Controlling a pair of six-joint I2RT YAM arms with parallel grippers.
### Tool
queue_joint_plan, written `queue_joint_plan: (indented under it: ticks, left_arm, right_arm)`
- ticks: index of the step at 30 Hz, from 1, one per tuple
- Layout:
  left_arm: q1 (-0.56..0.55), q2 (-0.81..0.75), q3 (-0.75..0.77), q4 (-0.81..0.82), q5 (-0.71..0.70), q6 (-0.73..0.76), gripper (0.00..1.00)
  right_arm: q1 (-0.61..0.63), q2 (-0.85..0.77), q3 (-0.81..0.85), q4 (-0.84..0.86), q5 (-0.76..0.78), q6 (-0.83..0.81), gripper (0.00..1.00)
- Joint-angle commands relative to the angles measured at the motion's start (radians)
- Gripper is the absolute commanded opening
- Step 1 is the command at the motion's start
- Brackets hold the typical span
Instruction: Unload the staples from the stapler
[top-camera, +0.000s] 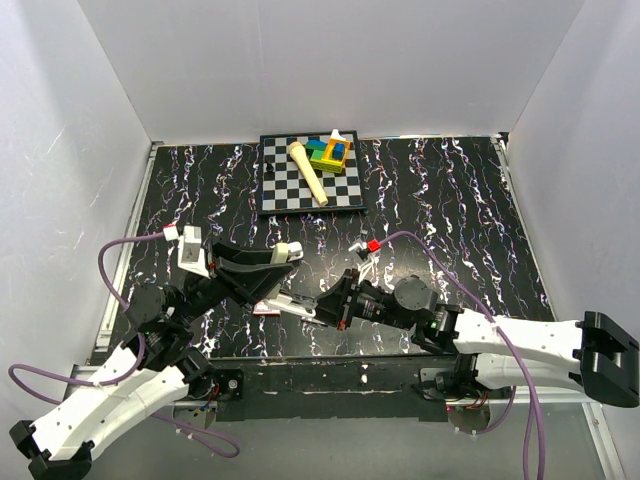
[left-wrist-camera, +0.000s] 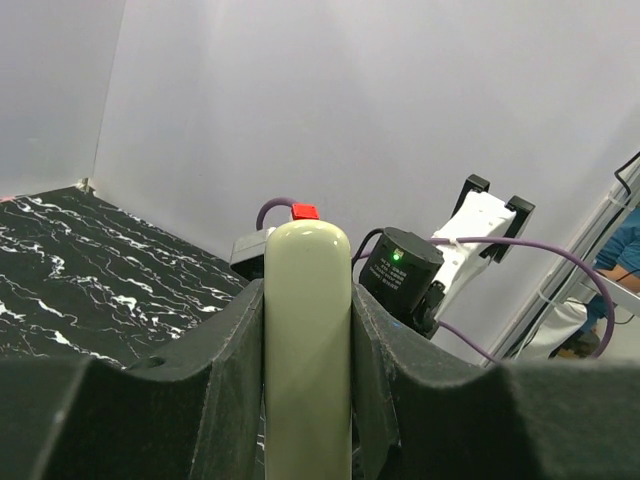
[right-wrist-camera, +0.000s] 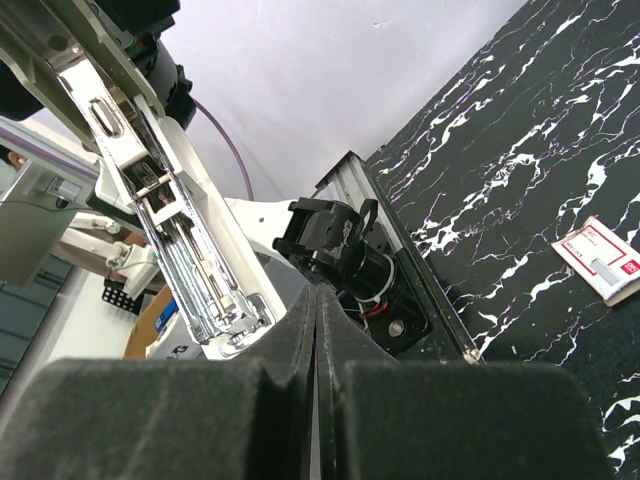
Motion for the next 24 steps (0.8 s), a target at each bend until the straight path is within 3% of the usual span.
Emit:
queue_joint_plan:
  ticks: [1,14,24]
  left_arm:
    - [0.003,-0.017,-0.016,-0.028,-0.001,0.012,0.0]
    - [0.003,-0.046,-0.036,-0.051,0.068,0.063,0.0]
    - [0.003,-0.057,-0.038,-0.073,0.088,0.083,0.0]
  right_arm:
    - [0.007,-0.036,0.054,0.064,-0.003,-0.006,0.01]
    - [0.009,-0.068,0.145,0.027,-0.055,0.063,0.01]
    - [0.009,-0.12,0.188,-0.111,-0.045,-0.004,0.01]
